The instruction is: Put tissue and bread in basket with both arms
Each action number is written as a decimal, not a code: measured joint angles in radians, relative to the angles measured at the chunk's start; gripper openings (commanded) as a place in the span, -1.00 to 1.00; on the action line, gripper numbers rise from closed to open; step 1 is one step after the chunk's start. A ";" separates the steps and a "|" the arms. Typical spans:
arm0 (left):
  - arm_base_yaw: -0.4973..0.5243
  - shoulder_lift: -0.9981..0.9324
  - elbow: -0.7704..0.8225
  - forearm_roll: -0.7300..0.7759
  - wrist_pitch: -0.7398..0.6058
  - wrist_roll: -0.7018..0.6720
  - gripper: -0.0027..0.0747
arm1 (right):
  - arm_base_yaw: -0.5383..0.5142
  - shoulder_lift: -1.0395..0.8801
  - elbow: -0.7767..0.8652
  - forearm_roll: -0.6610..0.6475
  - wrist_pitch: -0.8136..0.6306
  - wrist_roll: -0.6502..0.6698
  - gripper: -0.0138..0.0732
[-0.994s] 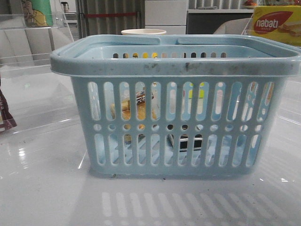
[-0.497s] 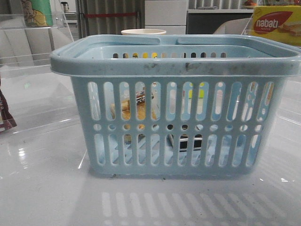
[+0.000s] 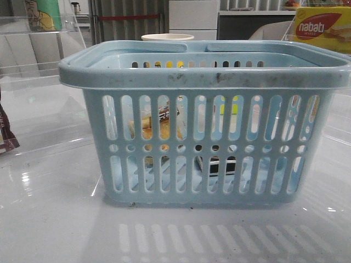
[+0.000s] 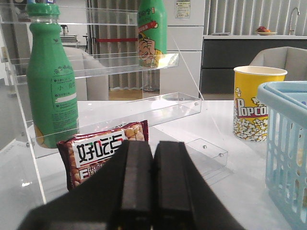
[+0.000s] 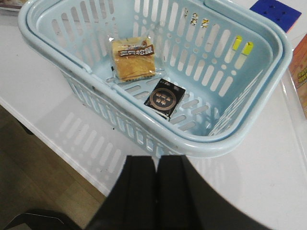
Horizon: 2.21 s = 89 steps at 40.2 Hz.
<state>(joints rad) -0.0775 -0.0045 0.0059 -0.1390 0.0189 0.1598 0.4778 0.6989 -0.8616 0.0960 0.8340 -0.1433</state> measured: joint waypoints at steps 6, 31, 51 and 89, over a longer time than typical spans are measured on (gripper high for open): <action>0.000 0.000 0.000 0.000 0.000 0.000 -0.69 | 0.000 0.000 0.000 0.000 0.000 0.000 -0.62; 0.000 0.000 0.000 0.000 0.000 0.000 -0.69 | -0.419 -0.423 0.495 0.000 -0.461 0.000 -0.62; 0.000 0.000 0.000 0.000 0.000 0.000 -0.69 | -0.502 -0.709 0.891 0.000 -0.752 0.000 -0.62; 0.000 0.000 0.000 -0.002 0.002 0.000 -0.69 | -0.496 -0.710 0.891 -0.069 -0.819 0.137 -0.62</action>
<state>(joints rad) -0.0775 -0.0045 0.0059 -0.1407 0.0207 0.1598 -0.0182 -0.0115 0.0294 0.0273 0.0149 -0.0065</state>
